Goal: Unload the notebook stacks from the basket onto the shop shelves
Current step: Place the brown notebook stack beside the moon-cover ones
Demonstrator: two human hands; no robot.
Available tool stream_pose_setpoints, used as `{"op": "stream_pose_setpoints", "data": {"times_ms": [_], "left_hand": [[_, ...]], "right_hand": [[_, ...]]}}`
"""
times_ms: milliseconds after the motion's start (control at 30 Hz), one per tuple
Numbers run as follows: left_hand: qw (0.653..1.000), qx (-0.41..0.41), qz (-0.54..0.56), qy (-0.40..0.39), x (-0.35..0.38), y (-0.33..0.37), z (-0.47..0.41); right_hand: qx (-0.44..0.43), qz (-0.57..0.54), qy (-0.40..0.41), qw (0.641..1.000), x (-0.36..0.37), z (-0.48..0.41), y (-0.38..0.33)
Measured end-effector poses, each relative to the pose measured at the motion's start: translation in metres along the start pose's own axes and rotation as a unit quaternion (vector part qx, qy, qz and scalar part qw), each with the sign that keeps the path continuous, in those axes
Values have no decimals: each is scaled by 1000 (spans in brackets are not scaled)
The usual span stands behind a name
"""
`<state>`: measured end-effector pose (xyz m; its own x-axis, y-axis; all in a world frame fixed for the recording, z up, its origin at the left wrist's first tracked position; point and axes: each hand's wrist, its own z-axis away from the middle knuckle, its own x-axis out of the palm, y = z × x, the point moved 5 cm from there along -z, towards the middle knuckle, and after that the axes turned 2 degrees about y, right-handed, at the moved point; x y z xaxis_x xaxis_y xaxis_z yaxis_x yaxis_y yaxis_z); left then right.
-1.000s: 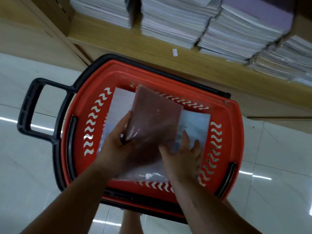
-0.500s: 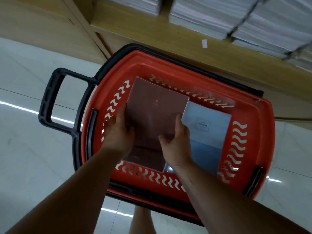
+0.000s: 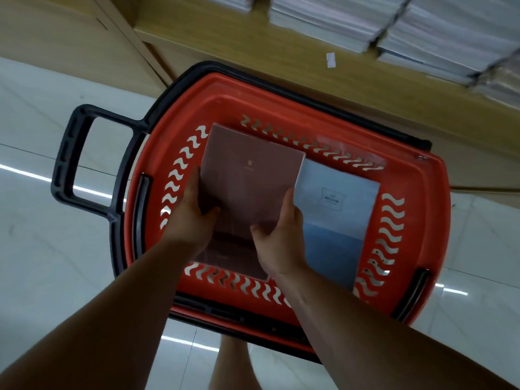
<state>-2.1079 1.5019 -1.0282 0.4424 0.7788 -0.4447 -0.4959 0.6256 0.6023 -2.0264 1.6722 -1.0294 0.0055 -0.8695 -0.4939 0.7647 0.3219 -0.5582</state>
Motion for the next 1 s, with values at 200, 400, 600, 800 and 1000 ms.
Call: {"op": "stream_pose_setpoints", "data": {"times_ms": [200,400,600,800,1000], "left_hand": [[1000,8,-7,8,-5,1,4],[999,36,-24,4,-12,11,17],[997,59,7,-49,-10,24,23],[993,85,58,-59,-11,41,40],[990,114,76,-22,-31,92,113]], "right_hand": [[4,-25,18,1000,2,-5,2],[20,-68,6,997,-4,-12,8],[19,-93,-11,995,-8,-15,14],[32,-169,-32,984,-13,-8,3],[41,-211,-67,974,-38,35,-29]]}}
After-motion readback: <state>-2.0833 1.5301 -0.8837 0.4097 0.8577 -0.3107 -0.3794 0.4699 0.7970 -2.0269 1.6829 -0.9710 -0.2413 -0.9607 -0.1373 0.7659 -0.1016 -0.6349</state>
